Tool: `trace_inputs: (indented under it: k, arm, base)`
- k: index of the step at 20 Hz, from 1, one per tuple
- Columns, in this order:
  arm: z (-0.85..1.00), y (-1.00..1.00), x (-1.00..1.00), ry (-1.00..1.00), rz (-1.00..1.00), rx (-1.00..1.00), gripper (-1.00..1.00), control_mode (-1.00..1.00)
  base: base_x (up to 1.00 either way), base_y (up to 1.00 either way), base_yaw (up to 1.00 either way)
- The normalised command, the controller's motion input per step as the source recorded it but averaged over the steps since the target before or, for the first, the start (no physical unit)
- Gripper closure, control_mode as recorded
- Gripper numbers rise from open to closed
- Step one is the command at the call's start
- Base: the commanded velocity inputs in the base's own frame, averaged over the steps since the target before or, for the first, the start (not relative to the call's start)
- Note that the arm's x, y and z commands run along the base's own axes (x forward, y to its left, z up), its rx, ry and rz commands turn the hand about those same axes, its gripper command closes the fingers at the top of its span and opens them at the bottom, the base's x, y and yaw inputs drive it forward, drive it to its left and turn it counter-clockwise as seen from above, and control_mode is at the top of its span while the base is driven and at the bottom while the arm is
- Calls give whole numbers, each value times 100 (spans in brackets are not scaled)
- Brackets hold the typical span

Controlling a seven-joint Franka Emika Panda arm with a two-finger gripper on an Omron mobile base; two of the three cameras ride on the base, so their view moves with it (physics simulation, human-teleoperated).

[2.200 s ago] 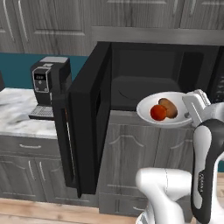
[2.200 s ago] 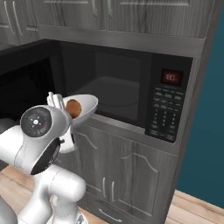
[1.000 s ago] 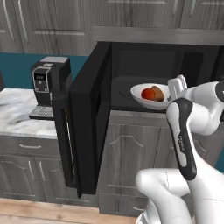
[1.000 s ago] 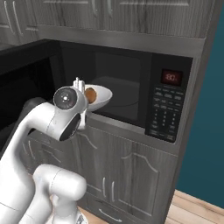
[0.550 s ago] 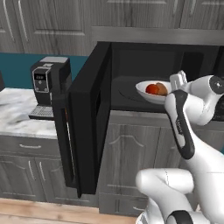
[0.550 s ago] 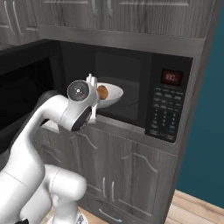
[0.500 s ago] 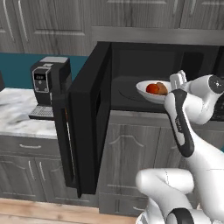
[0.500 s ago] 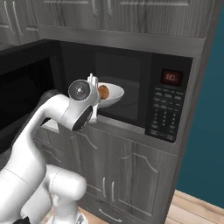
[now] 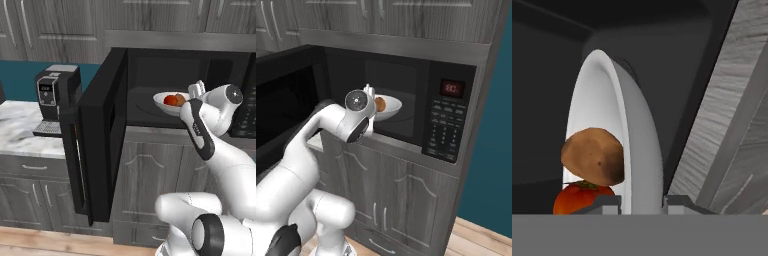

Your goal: Place the bowl containing the potato and tomato in the microwave. Close the microwave door and press the start button to microwave the meal.

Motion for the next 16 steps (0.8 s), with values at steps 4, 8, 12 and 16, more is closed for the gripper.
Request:
trace_inputs:
  k: [4,8,12,16]
  arm:
    - [-17,-7,52,0,0,0,100,-100]
    - [-7,-7,56,1,0,0,100,-100]
    - [-16,-4,53,3,0,0,100,-100]
    - [-24,-14,47,4,0,0,100,-100]
  base:
    - [0,0,0]
    - [0,0,0]
    - [0,0,0]
    - [0,0,0]
